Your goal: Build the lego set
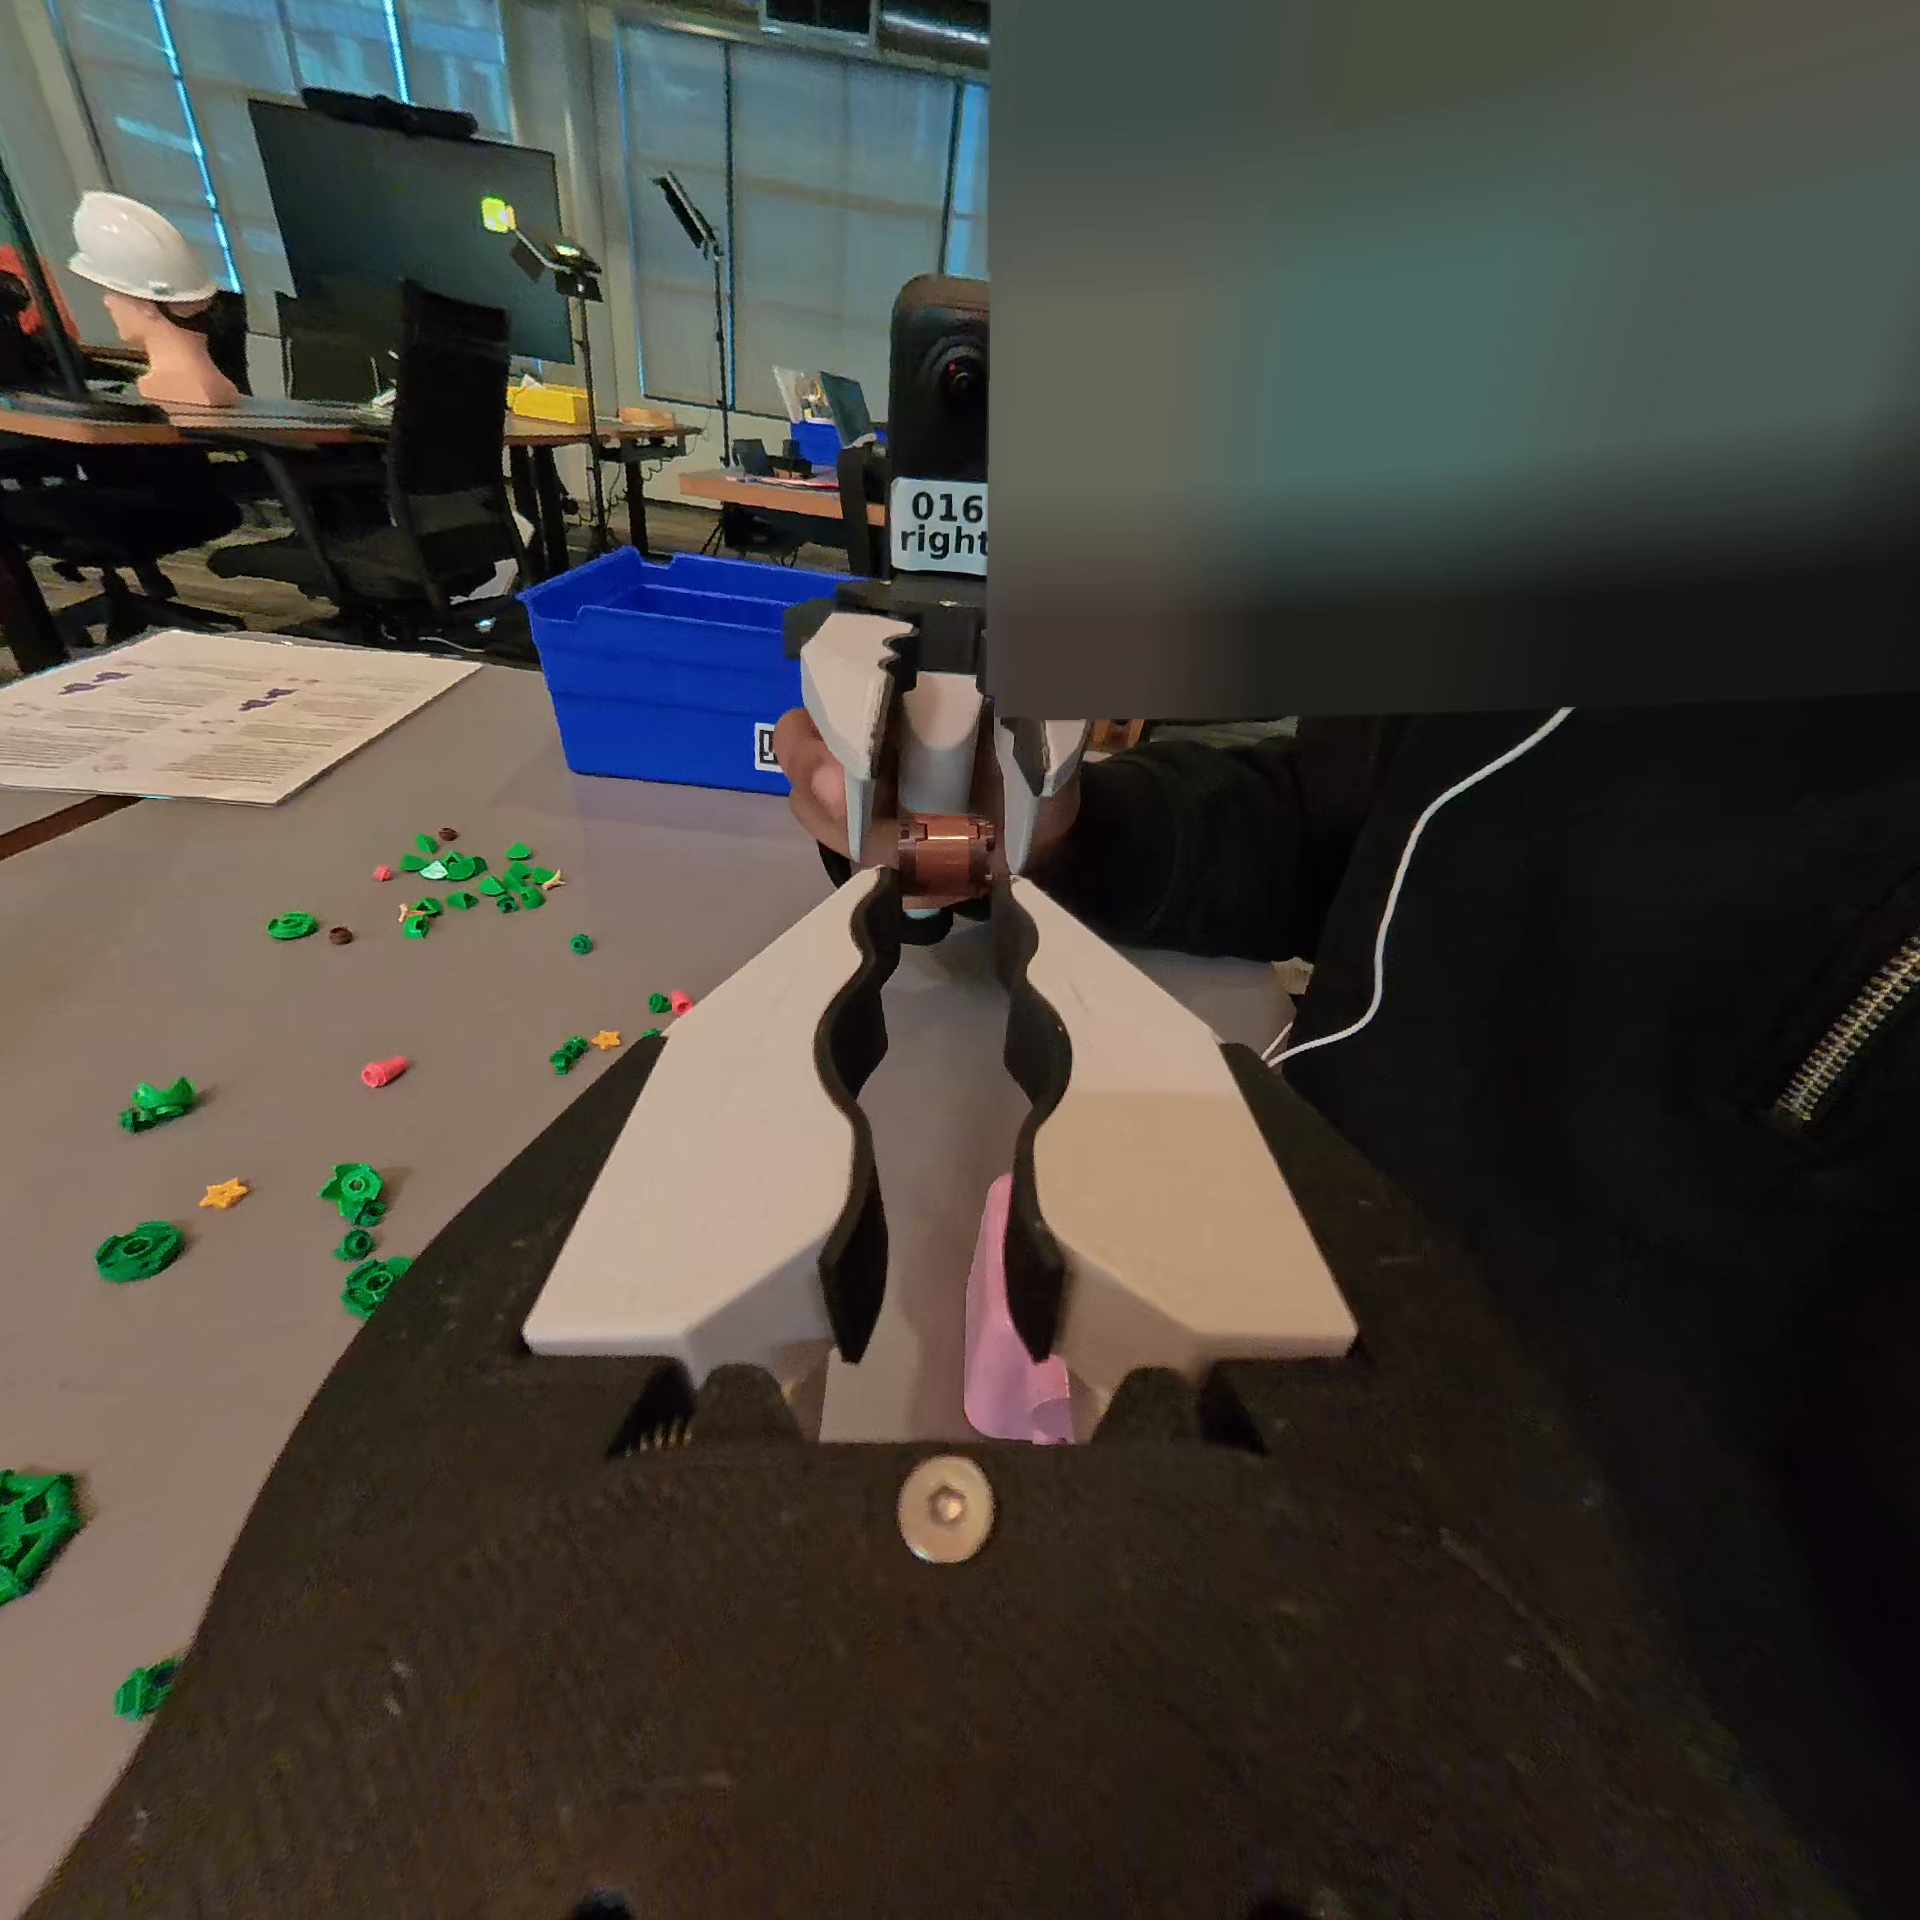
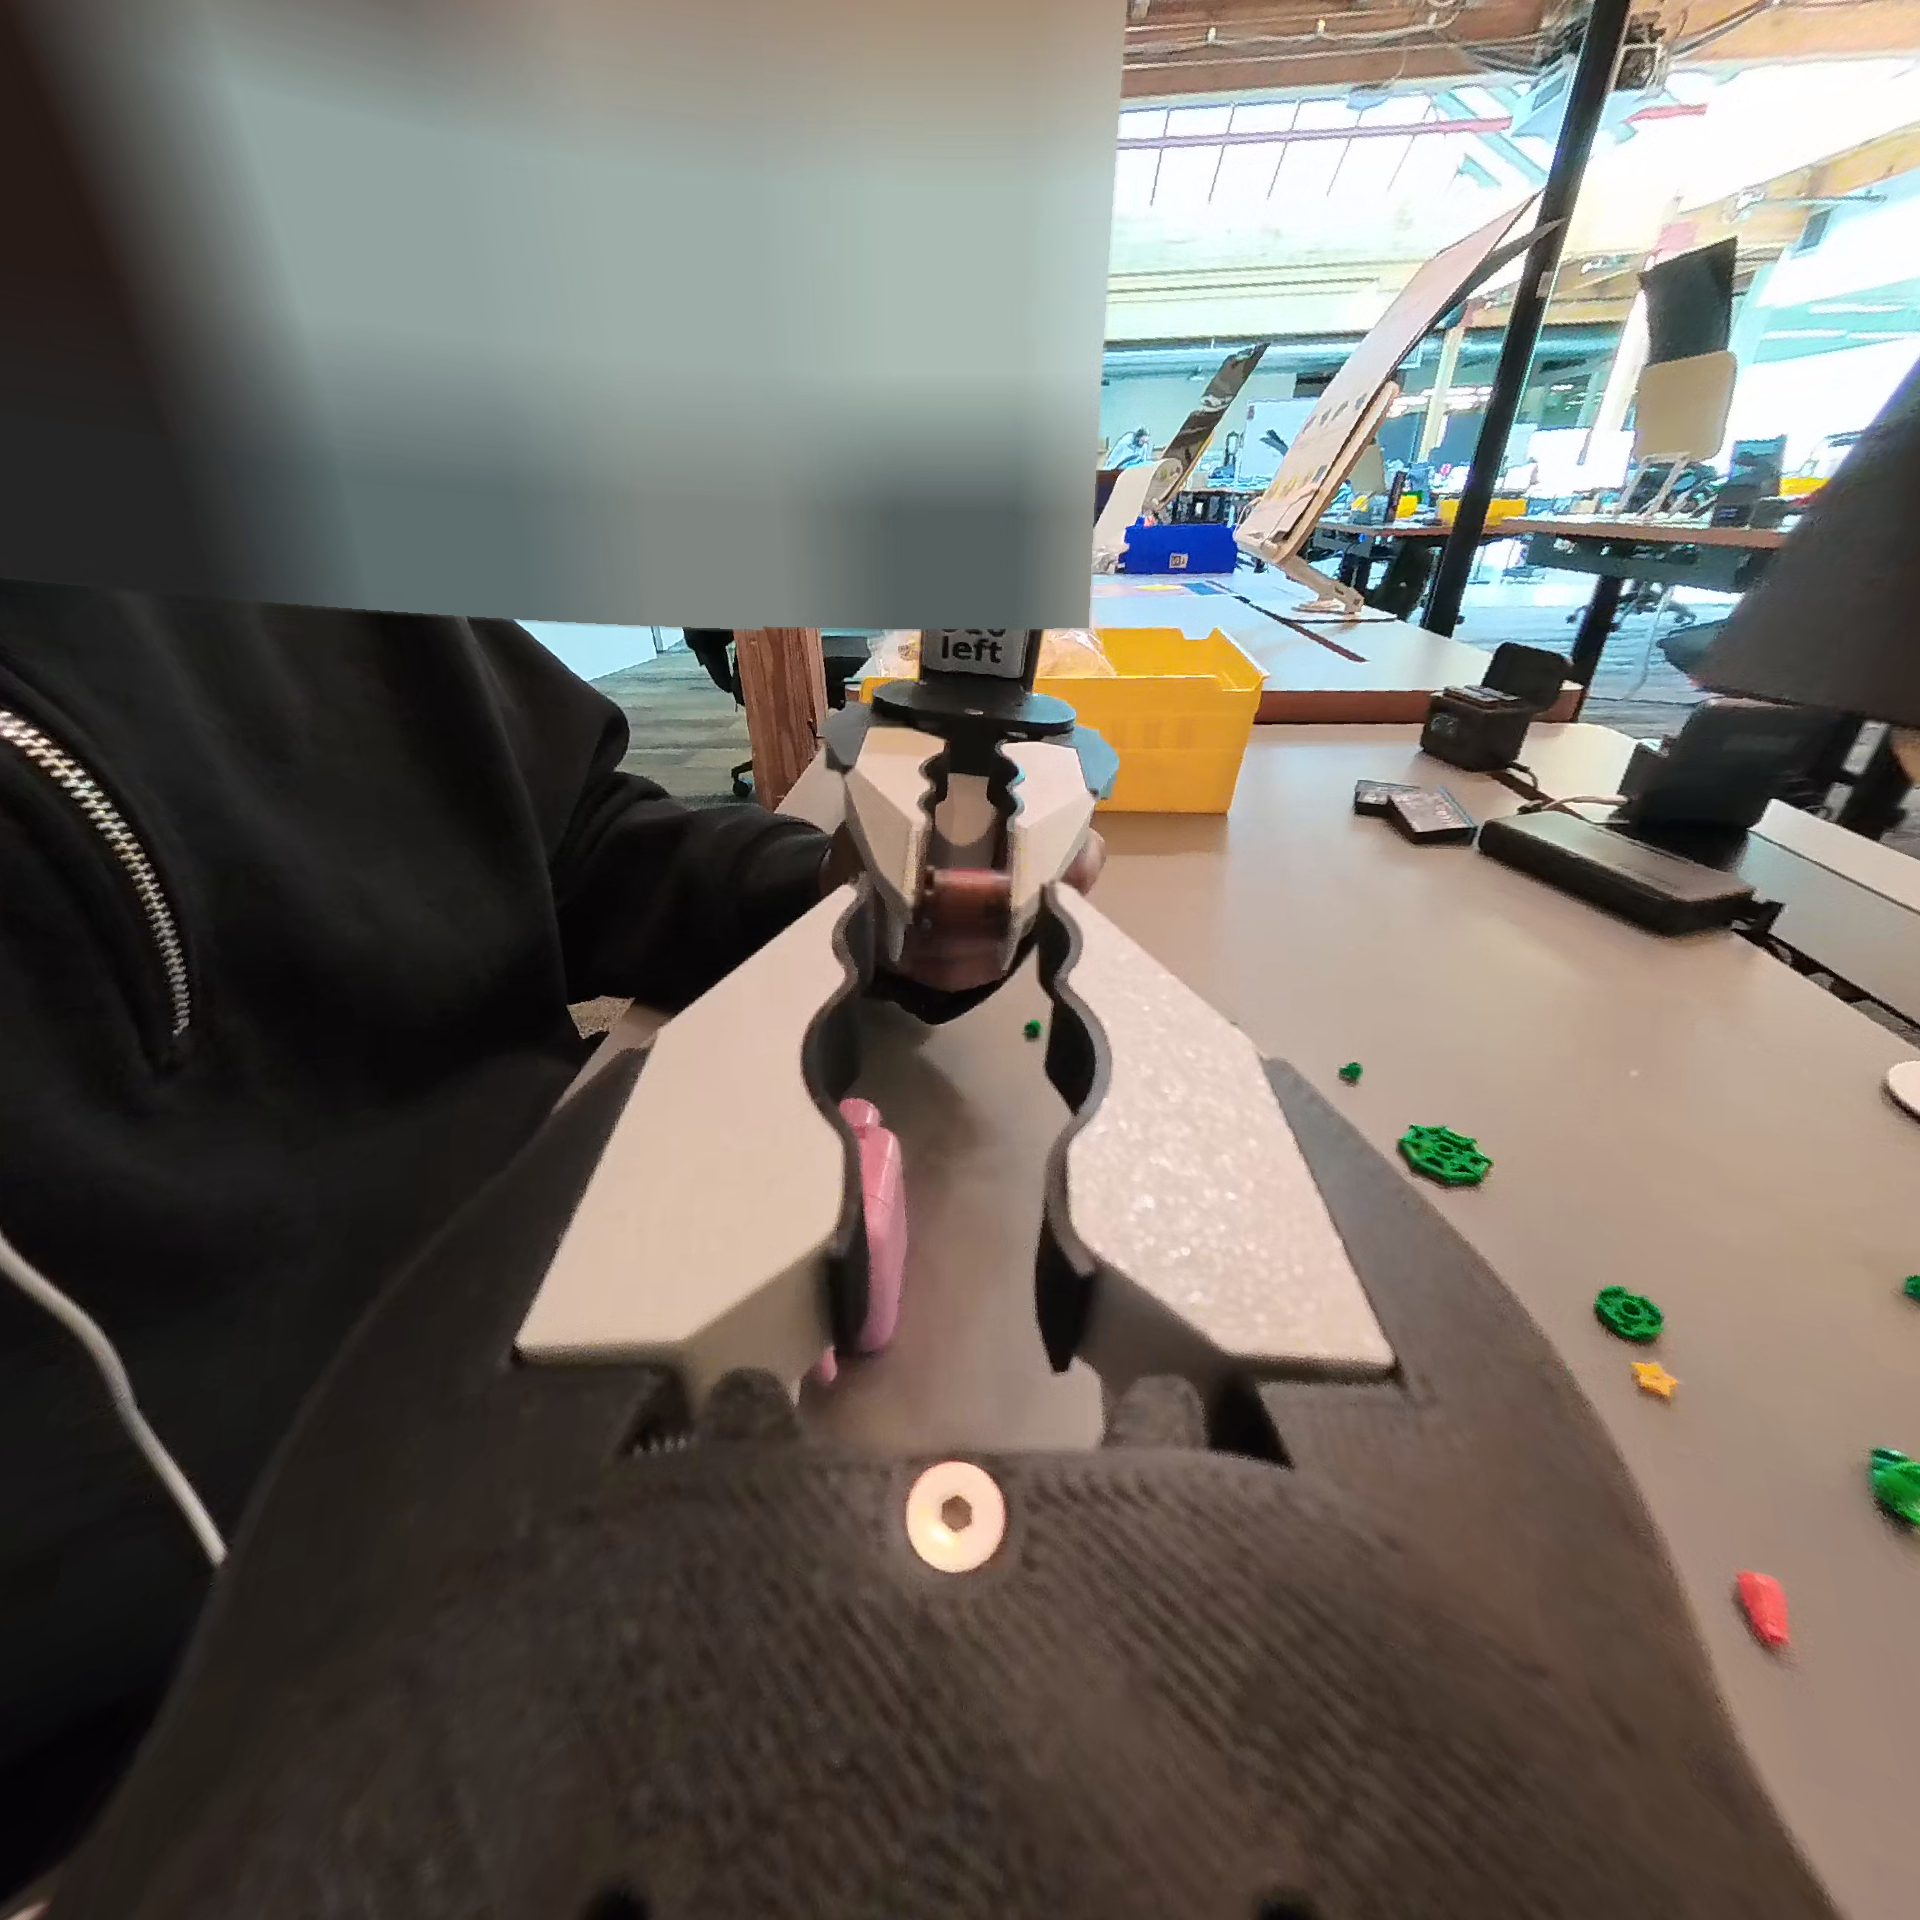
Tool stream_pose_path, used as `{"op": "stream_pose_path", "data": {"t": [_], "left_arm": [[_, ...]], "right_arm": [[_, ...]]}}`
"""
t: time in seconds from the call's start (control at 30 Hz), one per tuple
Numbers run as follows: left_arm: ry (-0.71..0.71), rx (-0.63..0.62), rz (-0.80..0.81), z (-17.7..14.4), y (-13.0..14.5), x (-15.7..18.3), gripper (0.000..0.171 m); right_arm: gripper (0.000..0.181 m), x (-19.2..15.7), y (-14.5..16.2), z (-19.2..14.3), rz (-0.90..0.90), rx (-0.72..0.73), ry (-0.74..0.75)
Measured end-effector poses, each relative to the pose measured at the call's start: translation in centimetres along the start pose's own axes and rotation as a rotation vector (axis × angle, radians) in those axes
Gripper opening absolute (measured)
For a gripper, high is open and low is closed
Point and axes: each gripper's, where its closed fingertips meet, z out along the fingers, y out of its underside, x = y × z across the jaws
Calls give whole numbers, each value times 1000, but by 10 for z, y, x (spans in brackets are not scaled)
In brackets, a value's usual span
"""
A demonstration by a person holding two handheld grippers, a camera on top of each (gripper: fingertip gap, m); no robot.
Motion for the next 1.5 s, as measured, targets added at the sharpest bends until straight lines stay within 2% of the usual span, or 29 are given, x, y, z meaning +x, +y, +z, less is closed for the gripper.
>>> {"op": "stream_pose_path", "data": {"t": [0.1, 0.27, 0.5, 0.6, 0.7, 0.87, 0.97, 1.13, 1.2, 1.3, 1.37, 1.5], "left_arm": [[12, 21, -30, -1, -2, -1, 13], [48, 91, -120, -5, -8, -4, 13], [72, 111, -198, -5, -6, -8, 13], [68, 98, -234, -2, 0, -12, 14], [95, 115, -295, -2, 1, -13, 14], [132, 113, -335, 1, 4, -10, 15], [143, 93, -331, 4, 8, -7, 15], [144, 97, -309, 4, 8, -6, 16], [89, 113, -286, 3, 7, -14, 32], [37, 117, -261, 1, 6, -20, 40], [10, 110, -241, 0, 6, -23, 41], [-105, 77, -178, -5, 9, -37, 42]], "right_arm": [[29, 6, 5, 0, -72, -25, 61], [14, 3, 7, 4, -411, -90, 226], [37, 1, 0, 8, -341, -31, 235], [37, 3, 0, 6, -444, -69, 285], [38, 4, 12, 12, -558, -174, 321], [31, 8, 21, 18, -685, -265, 409], [15, 10, 18, 16, -709, -273, 439], [14, 9, 18, 15, -637, -259, 399], [14, 11, 18, 13, -583, -250, 385], [14, 17, 26, 10, -449, -259, 335], [14, 21, 42, 10, -316, -310, 279], [14, 34, 95, 6, -2, -497, 217]]}}
